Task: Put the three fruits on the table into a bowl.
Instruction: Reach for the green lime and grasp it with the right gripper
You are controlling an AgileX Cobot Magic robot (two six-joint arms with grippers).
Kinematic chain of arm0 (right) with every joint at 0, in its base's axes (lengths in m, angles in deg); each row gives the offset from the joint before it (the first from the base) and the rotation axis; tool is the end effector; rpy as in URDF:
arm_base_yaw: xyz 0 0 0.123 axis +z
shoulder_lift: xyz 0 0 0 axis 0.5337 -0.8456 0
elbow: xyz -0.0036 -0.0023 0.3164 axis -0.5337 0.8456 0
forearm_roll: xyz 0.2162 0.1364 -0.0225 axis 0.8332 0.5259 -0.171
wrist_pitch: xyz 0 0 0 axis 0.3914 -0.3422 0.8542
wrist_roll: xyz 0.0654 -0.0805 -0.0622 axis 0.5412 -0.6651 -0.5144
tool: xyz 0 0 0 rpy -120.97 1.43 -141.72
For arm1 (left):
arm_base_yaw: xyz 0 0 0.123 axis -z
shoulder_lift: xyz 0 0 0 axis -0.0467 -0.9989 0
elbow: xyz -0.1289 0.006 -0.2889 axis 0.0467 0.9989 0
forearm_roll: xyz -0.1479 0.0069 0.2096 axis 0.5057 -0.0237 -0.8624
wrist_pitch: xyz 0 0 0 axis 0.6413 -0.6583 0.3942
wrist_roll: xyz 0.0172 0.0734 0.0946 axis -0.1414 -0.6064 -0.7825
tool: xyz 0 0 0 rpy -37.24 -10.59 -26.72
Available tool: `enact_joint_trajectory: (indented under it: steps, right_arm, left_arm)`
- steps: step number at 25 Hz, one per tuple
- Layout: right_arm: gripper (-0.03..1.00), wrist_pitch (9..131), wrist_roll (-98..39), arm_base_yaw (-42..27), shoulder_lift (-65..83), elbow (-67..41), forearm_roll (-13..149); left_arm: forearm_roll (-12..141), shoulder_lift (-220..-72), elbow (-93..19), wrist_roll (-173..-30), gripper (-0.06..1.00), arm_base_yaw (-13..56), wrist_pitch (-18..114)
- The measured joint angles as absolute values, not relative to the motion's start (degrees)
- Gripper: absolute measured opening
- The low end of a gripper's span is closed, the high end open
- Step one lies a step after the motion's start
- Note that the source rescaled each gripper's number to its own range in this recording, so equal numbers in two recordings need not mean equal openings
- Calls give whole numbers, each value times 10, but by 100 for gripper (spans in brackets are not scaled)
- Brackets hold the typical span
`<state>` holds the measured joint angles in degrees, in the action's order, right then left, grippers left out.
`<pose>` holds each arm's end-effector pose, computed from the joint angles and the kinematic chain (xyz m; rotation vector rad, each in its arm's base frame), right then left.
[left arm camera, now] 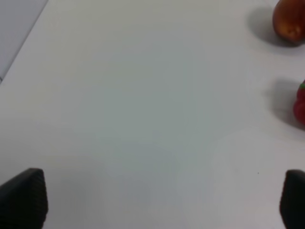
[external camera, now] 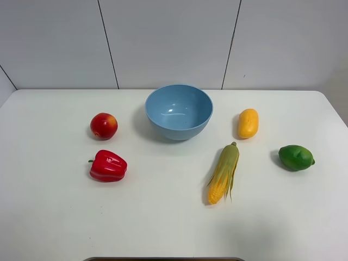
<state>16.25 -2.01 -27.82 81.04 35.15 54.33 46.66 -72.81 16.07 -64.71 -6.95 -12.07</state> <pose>-0.0107 -0.0118 0.2818 0.0136 2.0345 -0.0204 -0.0062 0.0080 0.2484 -0.1434 2.1304 0.1061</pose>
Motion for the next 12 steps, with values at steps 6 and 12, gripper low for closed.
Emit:
enact_joint_trajectory:
  steps: [6, 12]
  right_arm:
    - [57, 160, -20, -278, 665, 292, 513]
    - [57, 144, -20, -270, 453, 161, 450]
  left_arm:
    - [467, -728, 161, -647, 100, -70, -121]
    - [467, -728, 161, -647, 100, -70, -121]
